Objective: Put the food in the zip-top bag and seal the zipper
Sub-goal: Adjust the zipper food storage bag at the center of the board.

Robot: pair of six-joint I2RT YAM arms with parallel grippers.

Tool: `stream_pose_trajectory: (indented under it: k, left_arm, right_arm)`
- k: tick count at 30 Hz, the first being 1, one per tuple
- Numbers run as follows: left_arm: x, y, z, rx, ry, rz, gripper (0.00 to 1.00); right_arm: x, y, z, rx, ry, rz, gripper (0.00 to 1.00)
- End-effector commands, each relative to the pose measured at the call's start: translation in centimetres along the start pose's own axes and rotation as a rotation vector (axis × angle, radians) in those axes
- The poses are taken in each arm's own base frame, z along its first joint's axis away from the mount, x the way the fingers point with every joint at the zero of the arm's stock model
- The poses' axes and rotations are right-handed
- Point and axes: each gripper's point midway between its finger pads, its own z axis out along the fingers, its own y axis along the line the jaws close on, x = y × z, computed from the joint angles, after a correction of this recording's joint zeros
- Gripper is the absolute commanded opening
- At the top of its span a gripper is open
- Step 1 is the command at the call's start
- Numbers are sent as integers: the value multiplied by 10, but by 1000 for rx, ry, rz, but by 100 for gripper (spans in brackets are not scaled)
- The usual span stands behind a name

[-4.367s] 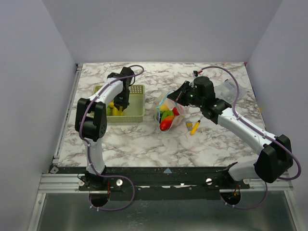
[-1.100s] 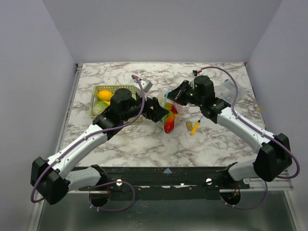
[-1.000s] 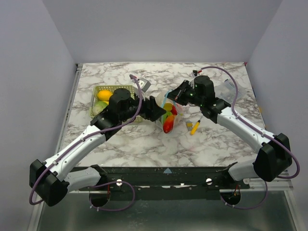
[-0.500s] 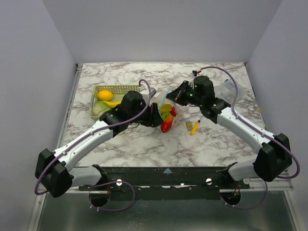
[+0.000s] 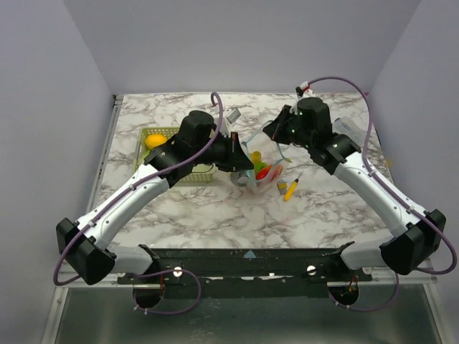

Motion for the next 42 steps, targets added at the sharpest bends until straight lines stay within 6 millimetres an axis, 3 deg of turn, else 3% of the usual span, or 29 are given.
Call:
stream_pose_trajectory:
  k: [1,4,8,10,12,15,20,25,29,33,39,42]
  left_arm:
    - [-12,-40,-15,168,43,-161,0]
    - [-9,0,1,64,55,-264,0]
    - [6,62,25,-37,125,-390,0]
    - [3,60,22,-26,116,-370,0]
    - [-9,42,10,-4,47,-284,0]
    - [-25,23,-5,38,-14,-204,0]
    - [-22,39,1,27,42,-262,0]
    - [-19,53,4,11,31,-278,0]
    - [-29,61,-8,-4,-42,-213,29]
    - [-45,76,-32,-108,-154,-141,54]
    - [-62,129,-68,-357,-268,-185,74]
    - [-64,164,-86,-477,-352,-351,76]
  right_arm:
    - [-28,-5,-27,85,10,-208,0]
    - [0,6,-14,-25,94,-175,0]
    - [25,-22,7,37,101,-144,0]
    - [27,-38,14,110,109,-175,0]
    - [23,-47,14,170,115,-207,0]
    - [3,-38,6,170,68,-227,0]
    - [-19,-11,-7,80,-1,-204,0]
    - [0,-22,3,84,18,-163,0]
    - [18,-26,12,67,65,-135,0]
    - [19,-21,13,41,68,-127,0]
    - [16,-18,15,32,64,-137,0]
    - [17,-20,15,38,64,-140,0]
